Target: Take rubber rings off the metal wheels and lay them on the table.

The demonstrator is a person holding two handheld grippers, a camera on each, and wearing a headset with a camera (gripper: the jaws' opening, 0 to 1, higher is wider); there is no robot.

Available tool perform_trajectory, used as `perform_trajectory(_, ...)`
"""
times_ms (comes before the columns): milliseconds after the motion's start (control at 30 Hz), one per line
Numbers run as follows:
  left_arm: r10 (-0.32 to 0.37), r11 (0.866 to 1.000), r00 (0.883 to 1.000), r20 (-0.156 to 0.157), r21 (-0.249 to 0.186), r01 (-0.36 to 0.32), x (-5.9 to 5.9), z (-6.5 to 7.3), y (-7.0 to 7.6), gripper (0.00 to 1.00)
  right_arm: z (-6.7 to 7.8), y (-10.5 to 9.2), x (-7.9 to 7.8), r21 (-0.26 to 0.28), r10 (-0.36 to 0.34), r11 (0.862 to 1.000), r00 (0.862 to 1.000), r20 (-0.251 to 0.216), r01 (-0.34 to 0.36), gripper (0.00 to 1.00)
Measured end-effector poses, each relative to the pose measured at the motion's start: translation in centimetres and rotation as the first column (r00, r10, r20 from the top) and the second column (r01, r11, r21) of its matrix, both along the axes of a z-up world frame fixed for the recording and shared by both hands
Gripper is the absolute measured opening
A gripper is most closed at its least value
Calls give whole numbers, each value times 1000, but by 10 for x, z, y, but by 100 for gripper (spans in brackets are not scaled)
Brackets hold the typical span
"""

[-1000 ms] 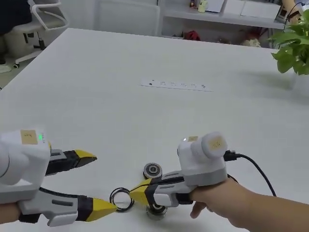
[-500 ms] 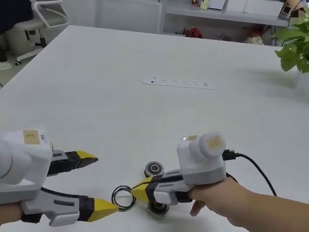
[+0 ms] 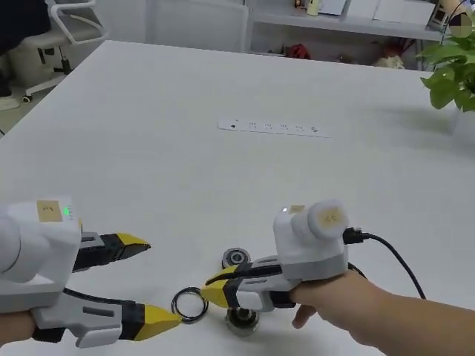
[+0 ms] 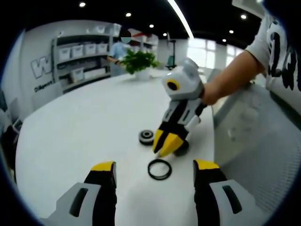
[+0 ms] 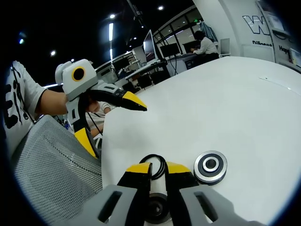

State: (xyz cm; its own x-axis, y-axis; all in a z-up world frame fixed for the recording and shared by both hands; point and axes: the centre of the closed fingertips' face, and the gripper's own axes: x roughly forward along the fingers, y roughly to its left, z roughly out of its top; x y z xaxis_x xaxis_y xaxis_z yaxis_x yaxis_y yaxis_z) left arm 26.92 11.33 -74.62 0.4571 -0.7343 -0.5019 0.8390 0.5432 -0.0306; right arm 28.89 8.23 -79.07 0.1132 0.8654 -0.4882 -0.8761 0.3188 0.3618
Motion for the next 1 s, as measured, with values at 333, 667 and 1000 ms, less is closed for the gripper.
perform_trajectory(333, -16, 1000, 1000, 5, -1, 16, 6, 5, -11, 66, 15, -12, 8, 22, -29, 999, 999, 24, 29, 10)
perform_trajectory(667, -41, 999, 999, 19, 13, 41, 16, 12, -22, 65, 27, -31, 21, 35, -77, 997, 996, 51, 75, 12)
perform_trajectory(1000, -54, 999, 998, 33, 10, 54, 26, 16, -31, 63, 28, -49, 32, 20, -109, 994, 991, 72, 108, 14)
